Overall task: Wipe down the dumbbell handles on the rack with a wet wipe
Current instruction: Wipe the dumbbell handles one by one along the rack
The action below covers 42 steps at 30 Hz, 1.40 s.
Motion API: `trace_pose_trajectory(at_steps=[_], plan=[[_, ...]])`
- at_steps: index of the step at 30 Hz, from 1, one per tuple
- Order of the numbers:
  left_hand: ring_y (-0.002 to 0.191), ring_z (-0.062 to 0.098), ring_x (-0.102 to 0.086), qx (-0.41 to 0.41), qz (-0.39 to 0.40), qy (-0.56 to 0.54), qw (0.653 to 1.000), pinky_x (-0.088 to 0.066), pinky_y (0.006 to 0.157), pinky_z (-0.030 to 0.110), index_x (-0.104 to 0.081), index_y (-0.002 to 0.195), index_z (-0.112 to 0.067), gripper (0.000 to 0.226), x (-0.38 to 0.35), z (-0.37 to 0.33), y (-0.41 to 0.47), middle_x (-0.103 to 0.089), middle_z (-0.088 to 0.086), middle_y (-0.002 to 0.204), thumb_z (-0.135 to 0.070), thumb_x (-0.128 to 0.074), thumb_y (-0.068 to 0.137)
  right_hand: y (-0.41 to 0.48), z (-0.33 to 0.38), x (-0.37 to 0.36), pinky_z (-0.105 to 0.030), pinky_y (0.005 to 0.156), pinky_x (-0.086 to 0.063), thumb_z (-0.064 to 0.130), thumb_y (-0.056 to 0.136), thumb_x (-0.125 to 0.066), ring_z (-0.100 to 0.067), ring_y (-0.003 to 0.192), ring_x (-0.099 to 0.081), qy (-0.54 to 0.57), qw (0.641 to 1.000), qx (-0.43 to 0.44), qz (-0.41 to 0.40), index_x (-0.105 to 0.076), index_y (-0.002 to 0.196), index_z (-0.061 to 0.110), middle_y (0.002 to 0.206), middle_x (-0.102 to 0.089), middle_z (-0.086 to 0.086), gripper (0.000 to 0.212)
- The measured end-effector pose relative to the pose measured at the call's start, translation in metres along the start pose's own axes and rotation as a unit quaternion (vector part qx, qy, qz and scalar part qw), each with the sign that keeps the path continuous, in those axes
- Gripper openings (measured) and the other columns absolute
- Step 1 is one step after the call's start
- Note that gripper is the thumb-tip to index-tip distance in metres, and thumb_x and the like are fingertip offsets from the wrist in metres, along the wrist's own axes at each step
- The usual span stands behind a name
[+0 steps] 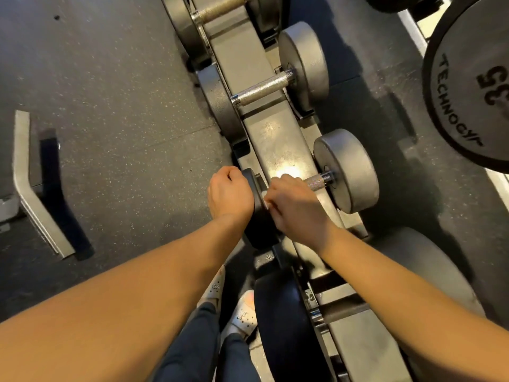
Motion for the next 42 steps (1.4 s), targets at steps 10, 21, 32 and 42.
trace_pose_trajectory(at_steps=[10,21,32,42], plan=[[0.089,0.025,-0.059,-0.018,0.010,0.010,1.000,-0.043,0.074,0.036,-0.062,0.086,-0.019,0.026,-0.001,-0.006,0.001,-0.063,0.003,0.089,-0.021,-0.041,0.101,0.055,-0.036,-0.047,-0.036,0.082,-0.046,0.020,0.096,-0.049,-0.027,0.088,-0.058,-0.015,0.916,-0.188,0.353,-0.055,0.092,0.016,0.108,-0.067,-0.010,0.009],[0.090,0.026,-0.061,-0.019,0.013,0.019,1.000,-0.044,0.076,0.035,-0.066,0.090,-0.019,0.027,-0.001,-0.008,0.000,-0.066,0.004,0.092,-0.023,-0.042,0.102,-0.008,-0.010,-0.016,-0.041,0.122,-0.020,0.002,0.084,-0.063,-0.020,0.124,-0.058,-0.016,0.991,0.031,0.132,-0.064,0.129,0.018,0.124,-0.068,0.000,0.048],[0.085,0.022,-0.057,-0.020,0.011,0.030,0.999,-0.050,0.082,0.044,-0.061,0.088,-0.018,0.025,-0.001,-0.012,-0.003,-0.060,0.002,0.084,-0.019,-0.040,0.102,0.043,-0.025,-0.038,-0.035,0.074,-0.043,0.021,0.099,-0.046,-0.029,0.093,-0.067,-0.077,0.940,-0.139,0.302,-0.064,0.107,0.015,0.097,-0.067,-0.006,0.021],[0.081,0.015,-0.057,-0.020,0.014,0.034,0.999,-0.043,0.079,0.035,-0.054,0.078,-0.034,0.032,-0.002,-0.013,-0.006,-0.059,-0.007,0.083,-0.021,-0.040,0.104,-0.040,-0.008,0.005,-0.050,0.114,-0.036,0.016,0.096,-0.057,-0.030,0.121,-0.059,-0.135,0.985,0.056,-0.096,-0.069,0.121,0.012,0.126,-0.068,-0.009,0.028]])
Point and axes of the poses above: each hand's wrist, its own y-axis towards the middle knuckle, its own x-axis out of the back of the hand, z = x × y, the point moved 9 cm from there along y, towards the middle knuckle
